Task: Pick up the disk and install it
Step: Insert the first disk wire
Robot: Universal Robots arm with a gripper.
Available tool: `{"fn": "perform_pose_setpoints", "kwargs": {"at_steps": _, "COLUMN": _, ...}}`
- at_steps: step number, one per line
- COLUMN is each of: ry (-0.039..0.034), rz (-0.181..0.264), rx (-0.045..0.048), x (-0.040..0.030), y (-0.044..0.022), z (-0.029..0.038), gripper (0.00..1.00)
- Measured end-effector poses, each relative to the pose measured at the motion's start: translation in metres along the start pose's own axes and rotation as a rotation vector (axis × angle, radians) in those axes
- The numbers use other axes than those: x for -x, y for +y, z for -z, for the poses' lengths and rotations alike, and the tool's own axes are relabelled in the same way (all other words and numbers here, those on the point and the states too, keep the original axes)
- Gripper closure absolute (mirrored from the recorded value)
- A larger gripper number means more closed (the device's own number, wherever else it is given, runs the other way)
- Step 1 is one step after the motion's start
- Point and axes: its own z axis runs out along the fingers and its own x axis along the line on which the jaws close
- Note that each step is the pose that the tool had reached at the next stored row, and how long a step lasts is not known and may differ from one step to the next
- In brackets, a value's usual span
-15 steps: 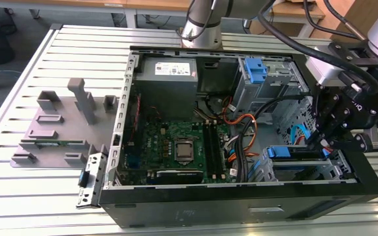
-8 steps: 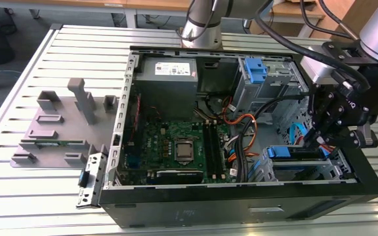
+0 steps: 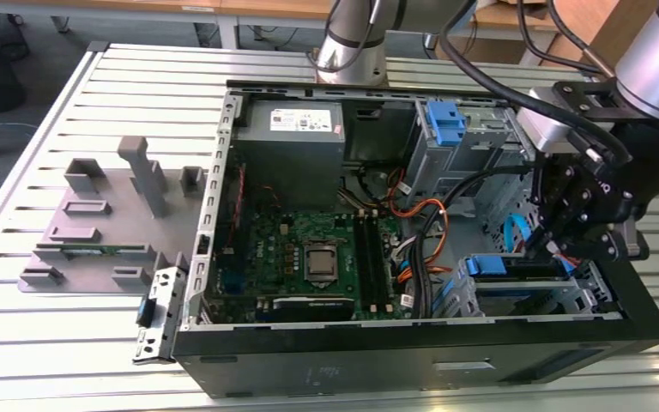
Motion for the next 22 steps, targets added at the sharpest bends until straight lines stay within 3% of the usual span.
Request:
{"fn": "perform_pose_setpoints", "kwargs": {"at_steps": 14, "ry": 0.0082, "rz": 0.0, "rx": 0.0002, "x": 0.0038, "y": 0.0006, "z": -0.0063, "gripper": 0.84}}
{"fn": "perform_pose_setpoints", "kwargs": {"at_steps": 22, "ry": 0.0089, "rz": 0.0, "rx": 0.003, "x": 0.0036, "y": 0.0007, "z": -0.005, "gripper": 0.84}}
